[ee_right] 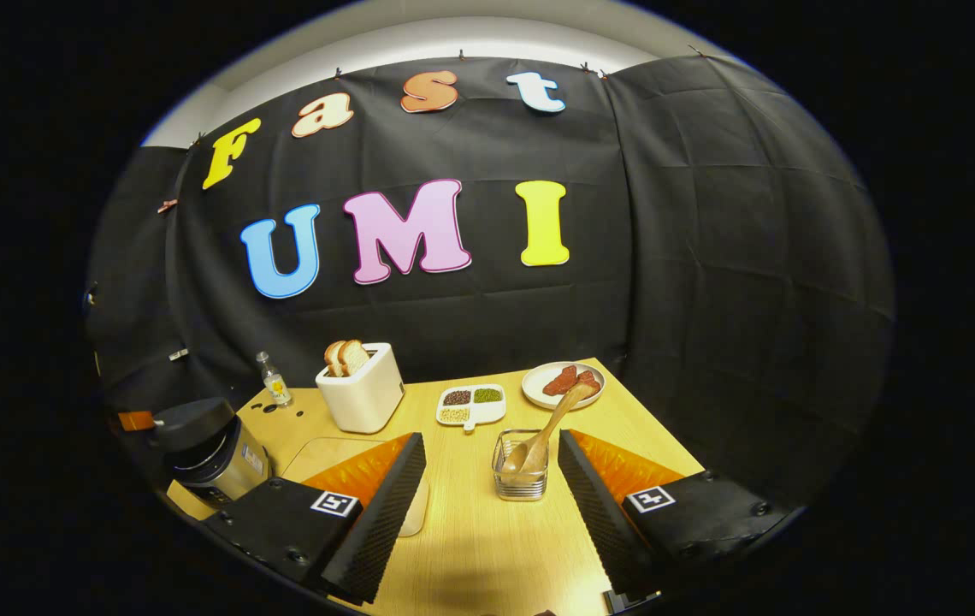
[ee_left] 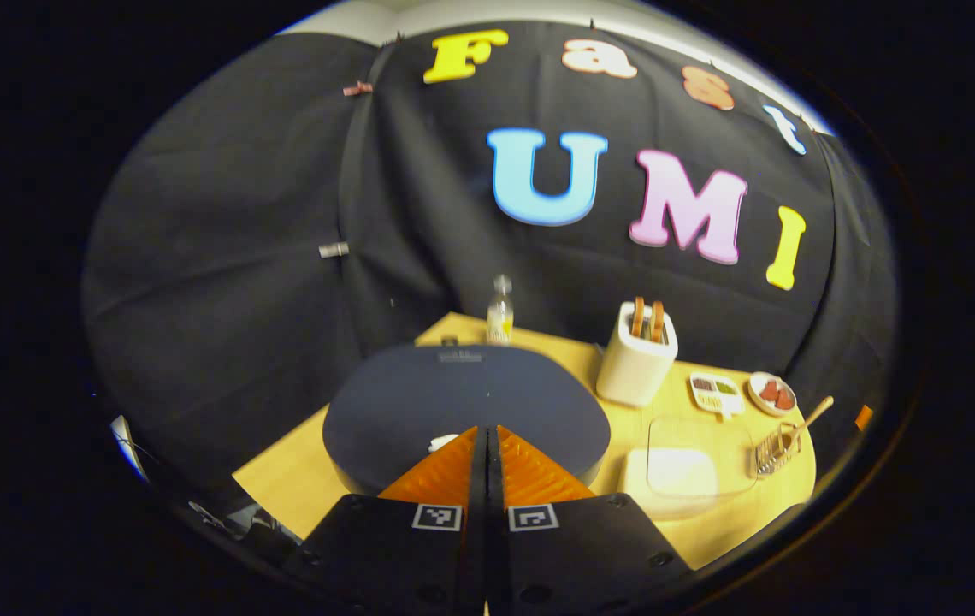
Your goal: Close the left gripper, press the button to open the rice cooker; take a wooden spoon from the chopstick holder with the right hand, scoop a spoonful of rice and pour it into the rice cooker, then put the wooden spoon back into the chopstick holder.
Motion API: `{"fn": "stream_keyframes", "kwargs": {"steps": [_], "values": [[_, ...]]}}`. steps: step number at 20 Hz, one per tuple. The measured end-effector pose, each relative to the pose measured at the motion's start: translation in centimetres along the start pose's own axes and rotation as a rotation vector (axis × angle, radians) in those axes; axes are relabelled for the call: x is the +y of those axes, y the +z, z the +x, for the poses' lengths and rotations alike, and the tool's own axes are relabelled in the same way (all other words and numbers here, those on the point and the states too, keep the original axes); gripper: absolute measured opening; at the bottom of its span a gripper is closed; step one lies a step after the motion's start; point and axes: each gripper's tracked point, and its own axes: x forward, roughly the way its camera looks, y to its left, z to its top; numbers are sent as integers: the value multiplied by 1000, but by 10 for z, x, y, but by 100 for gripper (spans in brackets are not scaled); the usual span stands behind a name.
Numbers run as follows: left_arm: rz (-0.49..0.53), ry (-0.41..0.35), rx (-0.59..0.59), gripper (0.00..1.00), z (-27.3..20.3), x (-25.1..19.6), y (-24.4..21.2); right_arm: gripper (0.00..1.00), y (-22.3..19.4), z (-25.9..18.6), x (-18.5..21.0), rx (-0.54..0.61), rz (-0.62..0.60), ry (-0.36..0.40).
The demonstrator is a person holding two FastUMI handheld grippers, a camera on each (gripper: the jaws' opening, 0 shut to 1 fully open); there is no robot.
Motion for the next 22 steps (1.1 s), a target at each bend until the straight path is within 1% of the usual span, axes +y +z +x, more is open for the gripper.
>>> {"fn": "stream_keyframes", "kwargs": {"steps": [1, 2, 3, 5, 6, 8, 11, 15, 18, 22], "values": [[-7, 16, -72, 7, -9, -3, 24, 98, 1, 5, -4, -1, 0, 2], [-16, 17, -127, 7, -17, -12, 37, 97, 3, 10, -8, -1, -1, 3], [-27, 20, -138, 8, -19, -20, 45, 98, 4, 16, -11, -2, -1, 5], [-22, 37, -135, 12, -23, -28, 38, 99, 8, 29, -18, -7, 6, 8], [-21, 31, -128, 20, -27, -36, 35, 99, 10, 36, -21, -5, 15, 7], [-32, -3, -107, 51, -35, -55, 29, 98, 5, 52, -30, 15, 32, 0], [-34, -16, -87, 97, -46, -73, 17, 99, -4, 76, -48, 51, 54, -23], [-18, -2, -18, 97, -59, -96, -12, 99, -21, 110, -64, 115, 106, -30], [4, 31, 43, 97, -67, -105, -37, 99, -32, 140, -76, 149, 125, -34], [-5, 58, 116, 98, -80, -120, -65, 98, -54, 182, -95, 199, 177, -57]]}}
